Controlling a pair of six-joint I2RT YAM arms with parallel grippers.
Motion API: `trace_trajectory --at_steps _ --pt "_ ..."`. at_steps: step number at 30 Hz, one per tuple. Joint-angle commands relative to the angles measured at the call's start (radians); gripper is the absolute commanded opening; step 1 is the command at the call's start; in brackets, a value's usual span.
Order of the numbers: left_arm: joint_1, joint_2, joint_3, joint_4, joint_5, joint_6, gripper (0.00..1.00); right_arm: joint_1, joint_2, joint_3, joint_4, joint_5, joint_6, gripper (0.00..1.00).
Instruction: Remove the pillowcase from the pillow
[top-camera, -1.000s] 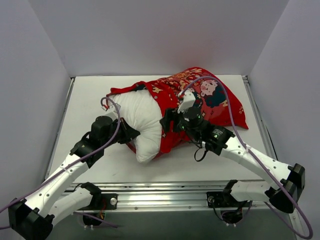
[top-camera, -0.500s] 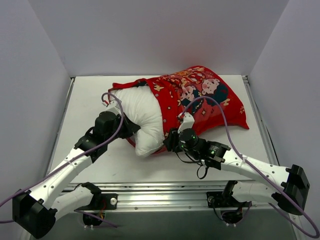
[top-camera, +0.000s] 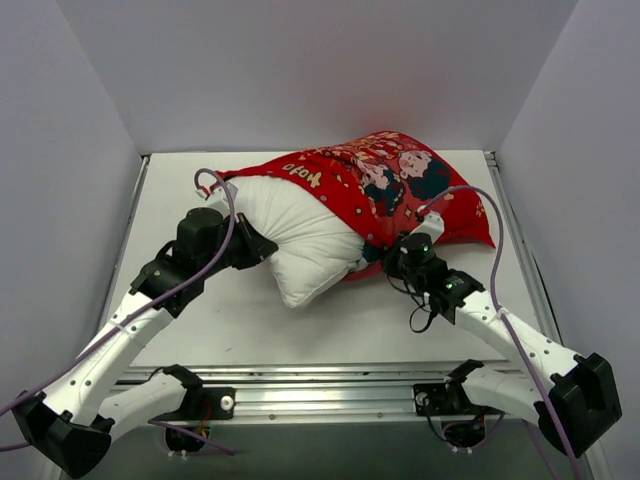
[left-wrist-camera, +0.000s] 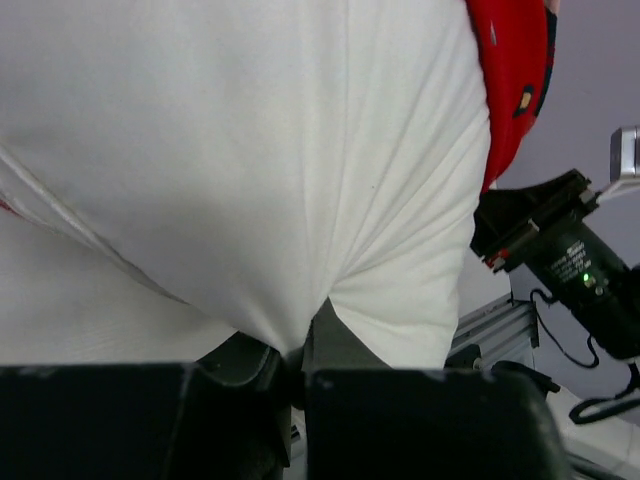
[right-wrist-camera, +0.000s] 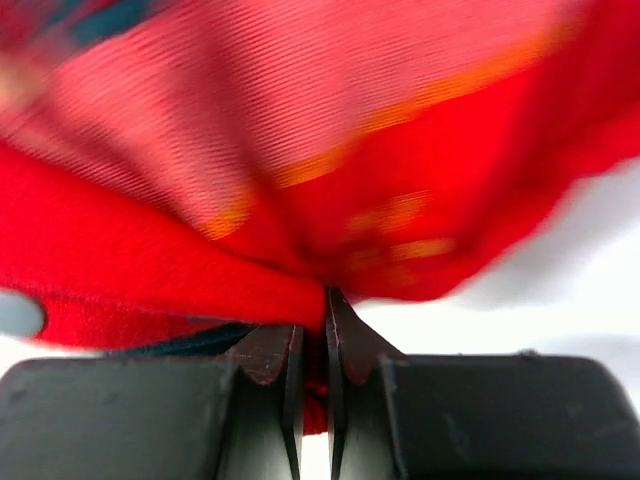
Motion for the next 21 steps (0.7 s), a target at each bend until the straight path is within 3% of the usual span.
trace_trajectory --at_steps 1,4,9,15,21 --pt "0.06 -0.141 0.11 -0.042 -0.079 0.076 0.02 -0.18 0.009 0.009 -0.055 0.09 -0.045 0.0" --pt "0.065 -0.184 0.053 -0.035 -0.011 0.087 0.02 -0.188 0.073 0.048 0.003 0.015 -0.101 0.0" --pt "0.016 -0.247 -0.164 0.137 0.22 0.024 0.02 -0.174 0.204 0.106 0.135 -0.141 -0.153 0.0" --pt "-0.177 -0.276 -0.312 0.28 0.132 -0.03 0.02 -0.157 0.348 0.227 0.157 -0.172 -0.202 0.0" --pt "-0.492 -0.07 -0.268 0.393 0.063 0.07 0.02 -0.157 0.313 0.279 0.107 -0.155 -0.237 0.01"
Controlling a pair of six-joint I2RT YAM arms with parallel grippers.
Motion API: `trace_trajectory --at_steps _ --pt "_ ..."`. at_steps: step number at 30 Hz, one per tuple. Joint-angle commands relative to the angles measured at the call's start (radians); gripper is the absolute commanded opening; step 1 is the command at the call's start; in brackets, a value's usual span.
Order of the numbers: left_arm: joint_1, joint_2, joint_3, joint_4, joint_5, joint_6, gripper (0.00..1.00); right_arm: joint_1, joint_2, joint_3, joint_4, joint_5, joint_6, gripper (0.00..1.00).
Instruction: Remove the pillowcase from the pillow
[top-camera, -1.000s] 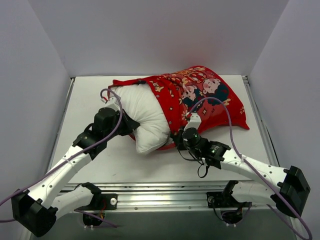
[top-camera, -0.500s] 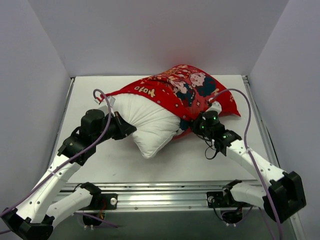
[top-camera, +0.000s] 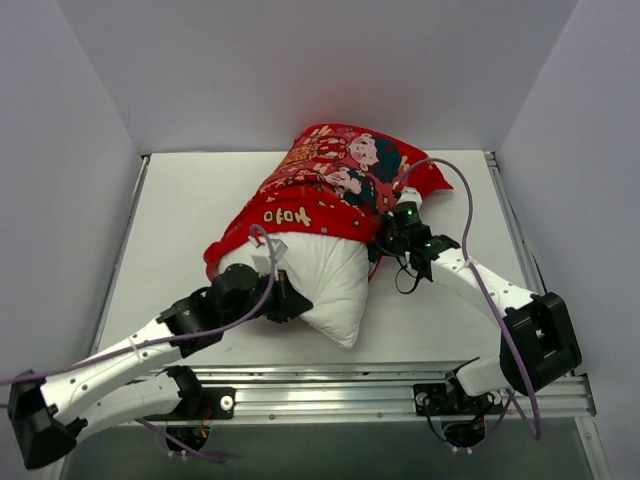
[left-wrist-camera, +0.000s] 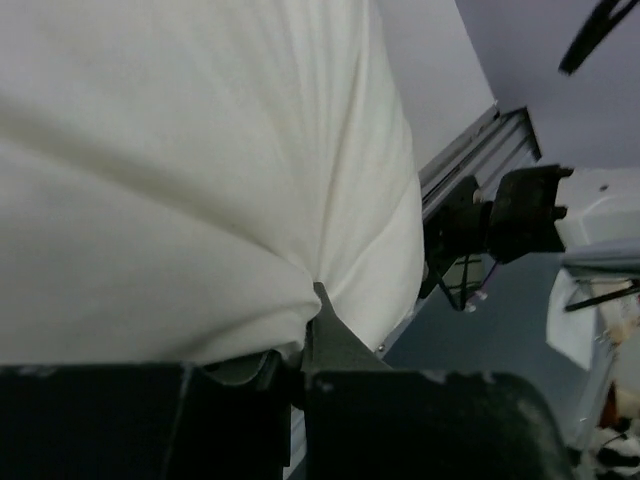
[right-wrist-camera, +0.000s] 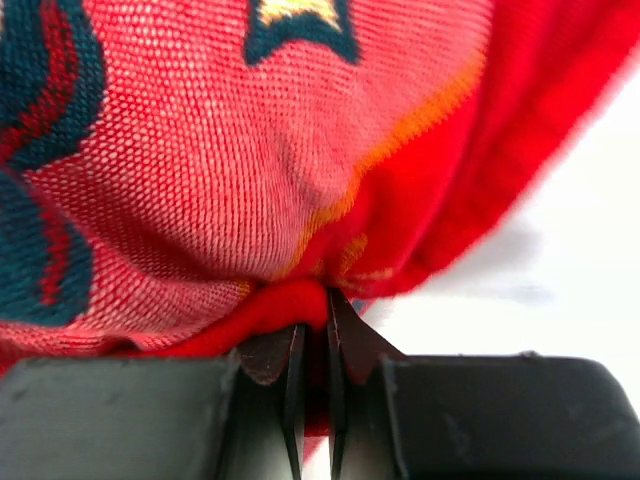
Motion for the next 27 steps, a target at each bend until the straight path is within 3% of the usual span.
trace_trajectory --at_steps 1,2,5,11,13,20,22,26,27 --pt "-0.195 0.112 0.095 0.204 0.03 0.11 0.02 -0.008 -0.042 0.077 0.058 0.044 -0.051 0.02" --pt "-0.305 0.141 0.15 0.213 0.026 0.183 0.02 -0.005 -0.041 0.082 0.05 0.029 -0.058 0.02" --pt "-0.467 0.272 0.276 0.216 0.036 0.317 0.02 0.021 -0.024 0.1 0.052 -0.019 -0.085 0.03" --pt "-0.494 0.422 0.361 0.175 -0.017 0.367 0.02 0.11 0.099 0.224 0.047 -0.094 -0.17 0.06" --pt "-0.46 0.413 0.338 0.196 -0.102 0.35 0.02 0.116 0.157 0.289 0.044 -0.096 -0.198 0.07" --pt "-0.193 0.461 0.263 0.32 -0.129 0.256 0.02 0.078 0.31 0.499 0.026 -0.083 -0.275 0.1" --pt "-0.114 0.497 0.272 0.354 -0.126 0.264 0.03 0.063 0.327 0.534 0.021 -0.066 -0.275 0.17" --pt "-0.024 0.547 0.338 0.399 -0.125 0.287 0.2 0.049 0.294 0.597 -0.028 -0.028 -0.284 0.33" --pt "-0.017 0.563 0.358 0.39 -0.119 0.29 0.3 0.049 0.256 0.59 -0.04 -0.01 -0.281 0.38"
